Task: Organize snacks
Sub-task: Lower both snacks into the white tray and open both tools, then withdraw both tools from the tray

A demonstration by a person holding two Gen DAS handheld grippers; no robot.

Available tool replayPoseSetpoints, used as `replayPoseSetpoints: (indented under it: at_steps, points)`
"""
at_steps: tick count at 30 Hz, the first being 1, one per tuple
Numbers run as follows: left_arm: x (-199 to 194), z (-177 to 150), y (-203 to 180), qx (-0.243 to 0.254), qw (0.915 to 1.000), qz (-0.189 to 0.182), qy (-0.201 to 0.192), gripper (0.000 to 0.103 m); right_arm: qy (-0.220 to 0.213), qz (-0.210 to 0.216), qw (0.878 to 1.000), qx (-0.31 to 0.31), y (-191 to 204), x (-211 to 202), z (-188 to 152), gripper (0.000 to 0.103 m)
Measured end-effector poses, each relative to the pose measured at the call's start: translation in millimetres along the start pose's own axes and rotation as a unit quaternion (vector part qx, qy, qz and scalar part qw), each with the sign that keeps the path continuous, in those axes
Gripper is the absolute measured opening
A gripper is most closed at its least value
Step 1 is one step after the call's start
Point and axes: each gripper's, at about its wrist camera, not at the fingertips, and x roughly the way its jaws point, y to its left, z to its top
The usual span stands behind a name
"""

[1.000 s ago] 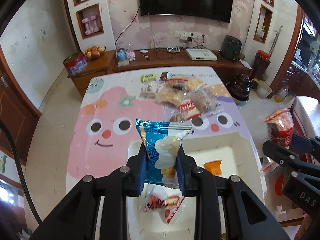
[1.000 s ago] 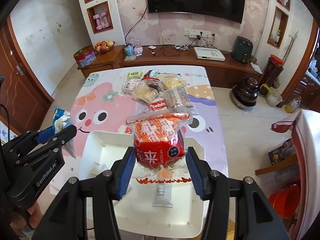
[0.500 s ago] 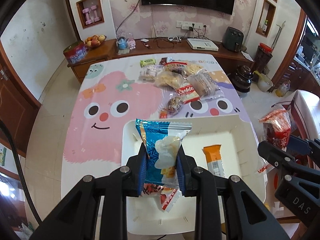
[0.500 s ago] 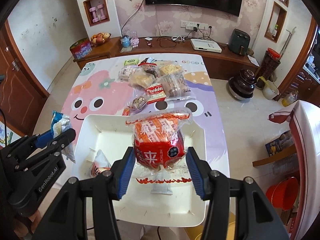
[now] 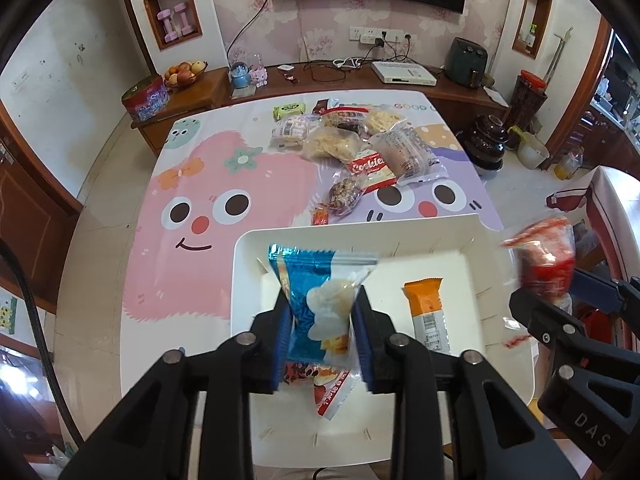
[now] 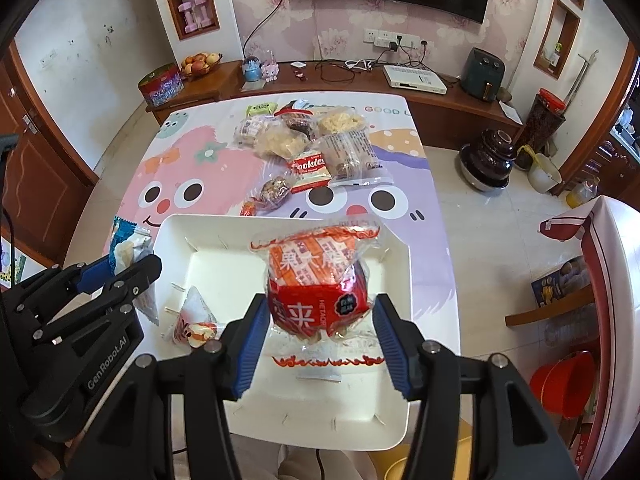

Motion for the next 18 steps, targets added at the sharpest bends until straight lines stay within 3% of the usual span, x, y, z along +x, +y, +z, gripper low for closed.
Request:
replayPoseSetpoints:
  at_steps: [1, 2, 4, 18]
  points:
    - [1.2, 0.8, 0.0, -0.001, 1.0, 0.002, 0.002, 0.045, 0.002, 0.0, 1.0, -0.001, 0.1, 1.2, 0.9, 0.056]
    - [1.9, 1.4, 0.5, -0.002, 1.0, 0.004, 0.003, 0.062, 0.003, -0.004, 1.0, -0.003, 0.6, 1.8, 0.8, 0.056]
    - [2.5, 1.3, 1.3, -0.005, 0.9999, 0.011, 0.004, 0.083, 0.003, -0.005, 1.0, -0.003, -0.2, 2.1, 1.3, 0.056]
    - [2.3, 0.2, 4.5, -0.011, 0.9999, 0.012, 0.003, 0.083, 0.006, 0.0, 1.0, 0.003, -0.3, 5.5, 1.0, 0.056]
